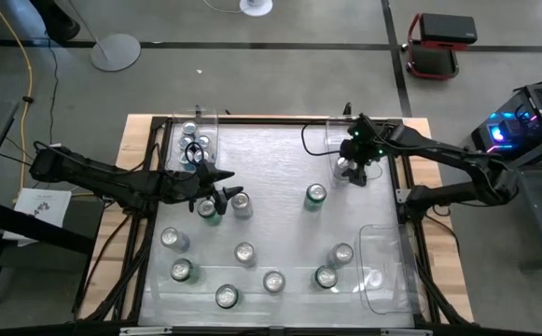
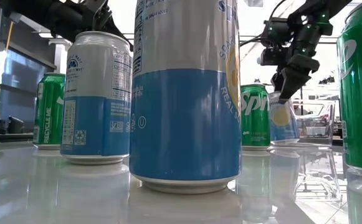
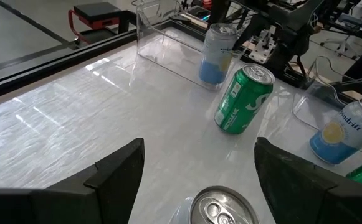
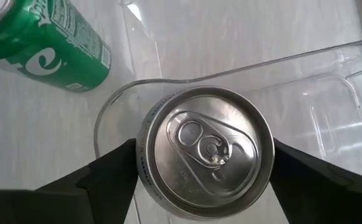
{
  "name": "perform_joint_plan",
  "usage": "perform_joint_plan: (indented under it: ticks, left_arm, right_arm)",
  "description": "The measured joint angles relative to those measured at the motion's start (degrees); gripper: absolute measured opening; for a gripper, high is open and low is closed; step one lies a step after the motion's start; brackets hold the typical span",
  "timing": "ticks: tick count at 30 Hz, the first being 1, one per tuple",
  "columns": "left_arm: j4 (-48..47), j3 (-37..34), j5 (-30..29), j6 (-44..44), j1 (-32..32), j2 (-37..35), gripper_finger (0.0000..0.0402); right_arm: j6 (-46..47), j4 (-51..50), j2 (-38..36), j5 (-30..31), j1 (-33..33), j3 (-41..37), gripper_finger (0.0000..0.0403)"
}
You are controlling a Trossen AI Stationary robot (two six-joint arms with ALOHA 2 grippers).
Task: Sort soda cans
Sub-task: Put the blue-white soda can into the top right transparent bin
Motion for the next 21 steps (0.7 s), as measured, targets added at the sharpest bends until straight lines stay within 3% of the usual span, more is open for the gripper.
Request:
perform_joint_plan:
  ticks: [10, 15, 21]
  left_arm:
    - [0.00, 0.00, 0.00, -0.04, 0.00, 0.00, 0.0279]
    - [-0.02, 0.00, 0.02, -0.13, 0.00, 0.02, 0.0279]
    - [-0.04, 0.00, 0.04, 0.33, -0.02, 0.00, 0.0279]
  right_arm:
    - [3.35, -5.60, -0.15, 3.42, 3.76, 6.87, 0.0327]
    - [7.00, -8.18, -0.58, 9.87, 6.65, 12.07, 0.0328]
    - [15.53, -7.54, -4.26, 10.65, 16.95, 13.26, 0.0329]
